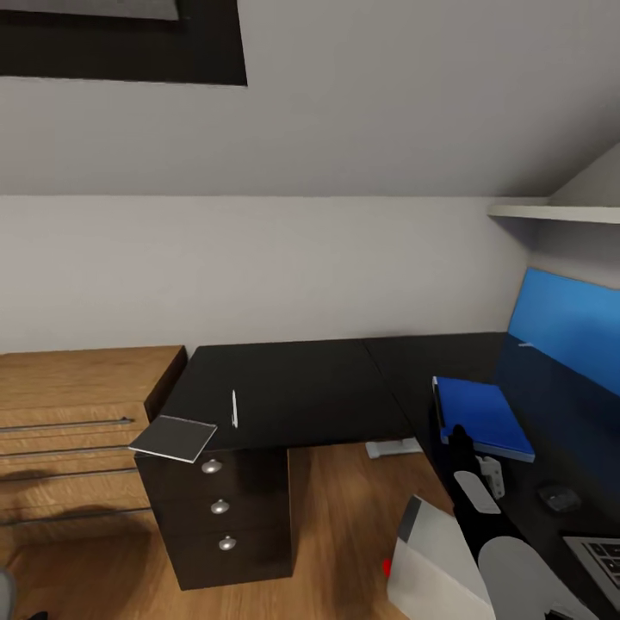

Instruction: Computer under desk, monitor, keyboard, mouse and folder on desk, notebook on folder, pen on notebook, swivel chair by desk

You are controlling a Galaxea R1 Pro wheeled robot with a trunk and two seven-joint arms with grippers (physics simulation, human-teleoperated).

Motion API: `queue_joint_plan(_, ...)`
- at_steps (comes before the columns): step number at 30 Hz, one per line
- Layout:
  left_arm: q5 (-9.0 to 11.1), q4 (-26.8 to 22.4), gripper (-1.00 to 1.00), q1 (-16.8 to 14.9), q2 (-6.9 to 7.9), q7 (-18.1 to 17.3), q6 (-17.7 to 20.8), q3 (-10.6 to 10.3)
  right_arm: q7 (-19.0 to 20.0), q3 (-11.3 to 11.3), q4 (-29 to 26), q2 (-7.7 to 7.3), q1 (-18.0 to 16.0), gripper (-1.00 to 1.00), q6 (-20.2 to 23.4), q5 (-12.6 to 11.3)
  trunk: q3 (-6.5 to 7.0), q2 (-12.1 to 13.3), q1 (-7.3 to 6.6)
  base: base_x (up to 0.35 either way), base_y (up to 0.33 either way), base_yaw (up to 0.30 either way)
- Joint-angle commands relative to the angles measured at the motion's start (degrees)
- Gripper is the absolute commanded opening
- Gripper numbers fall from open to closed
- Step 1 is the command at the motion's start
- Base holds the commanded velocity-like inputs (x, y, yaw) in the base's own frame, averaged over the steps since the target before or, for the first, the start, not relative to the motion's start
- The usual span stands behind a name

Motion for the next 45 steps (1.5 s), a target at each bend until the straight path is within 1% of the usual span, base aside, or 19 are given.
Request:
queue_joint_plan(1,0.61,0.01,1.00,-0.04,0.05,0.39,-0.35,-0.38,-0.03,0.08,-0.04,-0.01,-0.03,-1.00,-0.17,-0.54,0.13,0.39,-0.23,0.000,0.000,0.000)
queue_joint_plan(11,0.62,0.01,1.00,-0.04,0.05,0.39,-0.31,-0.35,-0.03,0.08,-0.07,-0.01,-0.03,-1.00,-0.18,-0.54,1.92,4.40,-2.43,0.000,0.000,0.000)
queue_joint_plan(21,0.59,0.01,1.00,-0.04,0.05,0.39,-0.35,-0.35,-0.09,-0.08,-0.07,-0.01,-0.03,-1.00,-0.17,-0.54,1.92,4.40,-2.43,0.000,0.000,0.000)
queue_joint_plan(22,0.60,0.01,1.00,-0.03,0.05,0.39,-0.35,-0.35,-0.10,-0.09,-0.07,-0.01,-0.03,1.00,-0.19,-0.54,1.92,4.40,-2.43,0.000,0.000,0.000)
queue_joint_plan(35,0.54,0.01,1.00,-0.03,0.04,0.39,-0.35,-0.35,-0.05,-0.07,-0.07,-0.01,-0.03,1.00,-0.26,-0.54,1.92,4.40,-2.43,-0.005,0.000,0.000)
queue_joint_plan(41,0.55,0.01,1.00,-0.04,0.04,0.39,-0.35,-0.36,-0.03,-0.02,-0.03,-0.01,-0.03,1.00,-0.25,-0.54,1.92,4.40,-2.43,-0.228,0.000,0.000)
queue_joint_plan(45,0.58,0.01,1.00,-0.03,0.05,0.39,-0.35,-0.36,-0.03,-0.01,0.01,0.06,-0.03,1.00,-0.26,-0.54,1.92,4.40,-2.43,-0.080,0.000,0.000)
